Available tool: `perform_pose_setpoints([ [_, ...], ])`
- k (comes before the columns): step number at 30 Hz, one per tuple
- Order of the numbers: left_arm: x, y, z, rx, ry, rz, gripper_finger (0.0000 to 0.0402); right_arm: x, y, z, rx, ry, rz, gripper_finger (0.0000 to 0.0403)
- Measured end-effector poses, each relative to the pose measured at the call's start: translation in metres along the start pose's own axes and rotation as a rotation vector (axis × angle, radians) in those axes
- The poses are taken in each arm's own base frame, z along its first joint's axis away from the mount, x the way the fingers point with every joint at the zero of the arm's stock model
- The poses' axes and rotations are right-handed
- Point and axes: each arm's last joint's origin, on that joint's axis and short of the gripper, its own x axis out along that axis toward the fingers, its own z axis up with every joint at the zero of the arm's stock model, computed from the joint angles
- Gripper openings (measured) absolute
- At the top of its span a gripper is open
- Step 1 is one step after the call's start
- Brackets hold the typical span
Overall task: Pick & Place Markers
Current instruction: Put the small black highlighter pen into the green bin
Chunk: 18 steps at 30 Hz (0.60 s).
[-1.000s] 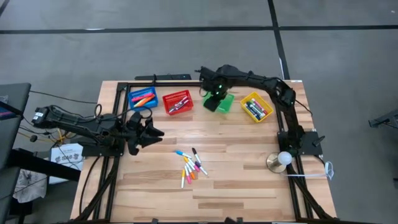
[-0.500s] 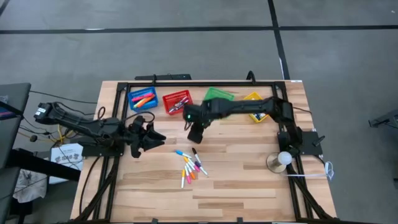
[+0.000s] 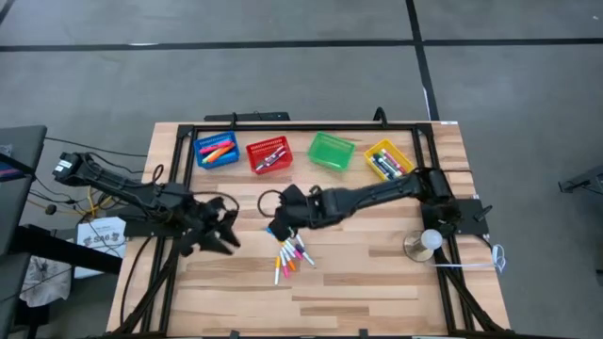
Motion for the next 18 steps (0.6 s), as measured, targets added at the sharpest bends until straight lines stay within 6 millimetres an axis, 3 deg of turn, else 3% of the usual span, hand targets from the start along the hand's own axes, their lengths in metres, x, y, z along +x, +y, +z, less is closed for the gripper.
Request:
perform_pose_setpoints([
  [3, 0.001, -0.005, -0.004, 0.008, 0.074, -0.089, 0.0154, 0.006, 0.007, -0.015, 0.051, -0.033, 0.007, 0.0108],
  [9, 0.003, -0.010, -0.009, 0.038, 0.092, -0.106, 0.0154, 0.015, 0.005, -0.047, 0.226, 0.014, -0.040, 0.0108],
  [18, 0.004, -0.013, -0.011, 0.060, 0.071, -0.082, 0.0154, 0.032, 0.001, -0.068, 0.200, 0.080, -0.001, 0.0108],
])
